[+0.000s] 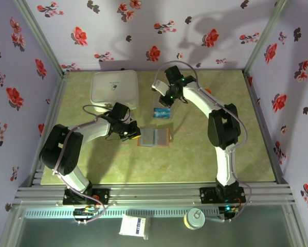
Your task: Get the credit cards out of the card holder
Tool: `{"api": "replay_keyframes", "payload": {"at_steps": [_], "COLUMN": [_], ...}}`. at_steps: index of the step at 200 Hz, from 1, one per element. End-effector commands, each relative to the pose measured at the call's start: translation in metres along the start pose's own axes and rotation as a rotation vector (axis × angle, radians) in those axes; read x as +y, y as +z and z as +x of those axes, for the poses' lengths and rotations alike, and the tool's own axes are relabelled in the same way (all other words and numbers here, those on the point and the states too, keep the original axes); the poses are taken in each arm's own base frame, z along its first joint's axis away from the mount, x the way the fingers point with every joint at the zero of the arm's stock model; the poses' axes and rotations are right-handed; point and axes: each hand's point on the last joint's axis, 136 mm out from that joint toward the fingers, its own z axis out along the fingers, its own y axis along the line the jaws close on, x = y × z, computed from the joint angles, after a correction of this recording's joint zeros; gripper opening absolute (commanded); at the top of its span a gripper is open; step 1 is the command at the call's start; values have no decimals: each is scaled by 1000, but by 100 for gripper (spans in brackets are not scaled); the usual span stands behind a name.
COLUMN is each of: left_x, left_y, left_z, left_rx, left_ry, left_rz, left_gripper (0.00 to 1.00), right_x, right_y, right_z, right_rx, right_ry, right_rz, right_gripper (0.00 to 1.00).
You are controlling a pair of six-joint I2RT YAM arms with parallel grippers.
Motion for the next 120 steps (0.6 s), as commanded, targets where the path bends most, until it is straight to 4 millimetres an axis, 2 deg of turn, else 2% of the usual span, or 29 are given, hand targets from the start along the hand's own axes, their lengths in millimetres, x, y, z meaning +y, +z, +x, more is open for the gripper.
{"api": "replay_keyframes", "payload": {"at_steps": [1,20,55,95,120], "left_x": [2,2,5,8,9], "left_y": [4,5,8,12,13], "left_z": [-3,-2,-2,0,1], "left_rx": [7,9,16,26,32], "left_ry": [-19,-16,-18,-23,-22], "left_rz": [4,3,-3,-1,-6], "left_gripper": [0,0,0,0,0], "right_x": [14,23,54,102,114], "right_y": [-11,-15,-8,-3,-2], "right_z": [-24,-26,-13,1,14], "right_rx": [-123,-173,-203,-192,-188], "right_ry": [231,412,732,889,988], "right_rz": [6,13,-50,-124,-145], "right_gripper": [16,18,14,13,11]}}
